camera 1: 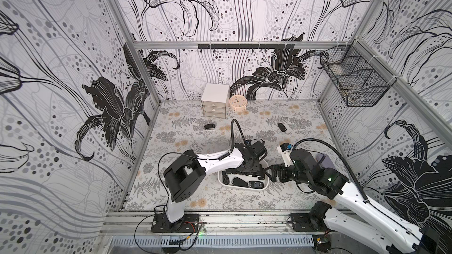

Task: Place the car key into the storage box
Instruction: Place the car key in the storage box.

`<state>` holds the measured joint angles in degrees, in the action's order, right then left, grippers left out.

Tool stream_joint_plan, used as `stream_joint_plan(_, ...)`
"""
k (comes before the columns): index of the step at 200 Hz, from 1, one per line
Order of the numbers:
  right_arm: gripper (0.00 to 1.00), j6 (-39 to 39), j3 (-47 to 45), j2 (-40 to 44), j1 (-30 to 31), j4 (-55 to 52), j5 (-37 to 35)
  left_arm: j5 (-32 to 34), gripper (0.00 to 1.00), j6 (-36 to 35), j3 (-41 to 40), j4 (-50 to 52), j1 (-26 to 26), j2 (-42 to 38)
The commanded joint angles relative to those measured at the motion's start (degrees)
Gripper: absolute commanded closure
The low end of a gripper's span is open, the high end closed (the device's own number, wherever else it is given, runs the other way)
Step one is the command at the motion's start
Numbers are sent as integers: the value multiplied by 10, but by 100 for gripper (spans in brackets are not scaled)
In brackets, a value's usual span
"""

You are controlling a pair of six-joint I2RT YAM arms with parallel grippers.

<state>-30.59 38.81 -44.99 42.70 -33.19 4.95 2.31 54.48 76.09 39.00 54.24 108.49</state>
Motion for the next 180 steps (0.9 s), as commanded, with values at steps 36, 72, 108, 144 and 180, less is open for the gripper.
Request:
stream_joint_plan(36, 0, 0, -5, 0, -3, -4, 0, 3, 70, -7, 26, -14, 1, 20)
stream_joint_plan(72, 0, 1, -7, 1, -3, -4, -2, 5, 64, -7, 28, -14, 0, 19)
stream_joint_plan(108, 0, 1, -7, -2, -3, -3, -2, 3, 60, -7, 28, -13, 1, 18)
stream_joint_plan(144, 0, -2, -9, -3, -3, 0, -2, 3, 55, -8, 28, -13, 1, 14)
stream_joint_plan(180, 0, -2, -7, -7, -3, 4, -2, 5, 55, -8, 28, -8, 1, 7)
